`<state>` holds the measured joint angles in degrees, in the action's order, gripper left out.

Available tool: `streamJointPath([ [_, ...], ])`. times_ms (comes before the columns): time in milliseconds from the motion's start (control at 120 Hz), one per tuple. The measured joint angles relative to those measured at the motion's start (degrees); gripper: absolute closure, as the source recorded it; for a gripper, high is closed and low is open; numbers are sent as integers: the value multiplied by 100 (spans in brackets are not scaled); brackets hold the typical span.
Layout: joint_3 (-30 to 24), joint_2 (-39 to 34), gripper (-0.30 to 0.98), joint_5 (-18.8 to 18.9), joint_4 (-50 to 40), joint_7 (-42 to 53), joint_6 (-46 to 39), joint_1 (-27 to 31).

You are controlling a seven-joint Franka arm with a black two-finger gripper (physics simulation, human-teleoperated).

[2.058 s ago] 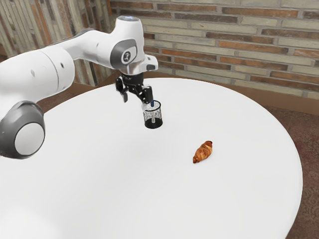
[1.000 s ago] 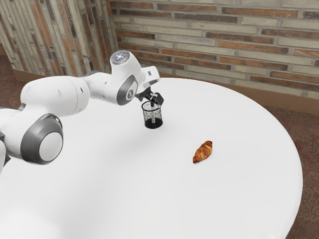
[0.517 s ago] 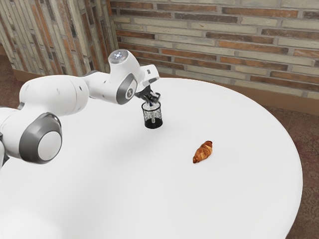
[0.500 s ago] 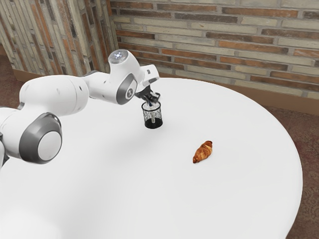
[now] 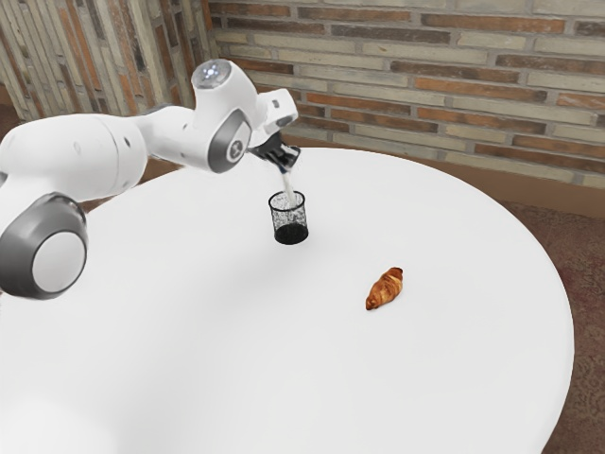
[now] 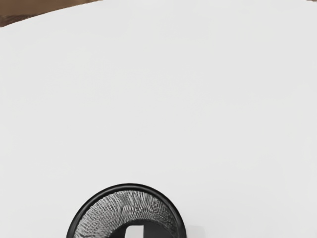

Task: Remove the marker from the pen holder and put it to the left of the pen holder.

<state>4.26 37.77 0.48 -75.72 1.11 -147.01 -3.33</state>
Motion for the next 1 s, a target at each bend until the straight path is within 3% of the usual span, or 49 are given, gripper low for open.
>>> streamJointPath([
  [142, 18, -529, 76, 33, -210, -67, 9, 6],
  [333, -39, -401, 76, 50, -177, -66, 10, 645],
  [475, -247, 111, 76, 61, 316, -23, -19, 1083],
  [708, -418, 1019, 73, 31, 1108, 153, -645, 1295],
  [1000, -810, 1688, 72, -54, 1264, 478, -1454, 1523],
])
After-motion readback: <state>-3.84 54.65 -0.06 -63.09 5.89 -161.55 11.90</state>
